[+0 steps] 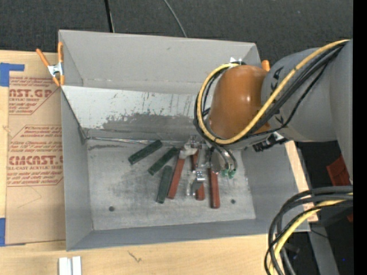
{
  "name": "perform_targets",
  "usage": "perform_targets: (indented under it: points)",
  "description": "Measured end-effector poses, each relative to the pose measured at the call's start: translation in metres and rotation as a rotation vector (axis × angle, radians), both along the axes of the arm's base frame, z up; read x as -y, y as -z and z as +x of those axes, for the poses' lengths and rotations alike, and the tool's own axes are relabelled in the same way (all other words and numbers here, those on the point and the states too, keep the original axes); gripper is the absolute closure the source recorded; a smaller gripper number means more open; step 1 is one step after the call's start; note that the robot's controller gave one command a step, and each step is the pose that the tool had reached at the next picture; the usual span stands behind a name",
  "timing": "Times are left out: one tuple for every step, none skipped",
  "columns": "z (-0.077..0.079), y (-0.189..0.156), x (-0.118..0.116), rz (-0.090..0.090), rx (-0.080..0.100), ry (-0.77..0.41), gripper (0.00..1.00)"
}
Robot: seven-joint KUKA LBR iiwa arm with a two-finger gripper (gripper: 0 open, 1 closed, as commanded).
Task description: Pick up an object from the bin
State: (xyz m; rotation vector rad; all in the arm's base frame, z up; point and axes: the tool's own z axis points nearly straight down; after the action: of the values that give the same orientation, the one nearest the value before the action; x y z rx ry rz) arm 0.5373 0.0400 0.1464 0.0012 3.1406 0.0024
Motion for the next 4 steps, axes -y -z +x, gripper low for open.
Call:
perform_targets:
  points:
    - [0.0,0.0,0.0,0.0,0.0,0.0,0.0]
    - [-0.003,0.065,-0.031,-0.002,0.017,-0.211,1.0]
    - [-0.003,0.065,-0.031,-0.002,0.017,-0.211,1.0]
    - [0.02,-0.09,-0.041,-0.001,0.009,-0.209,1.0]
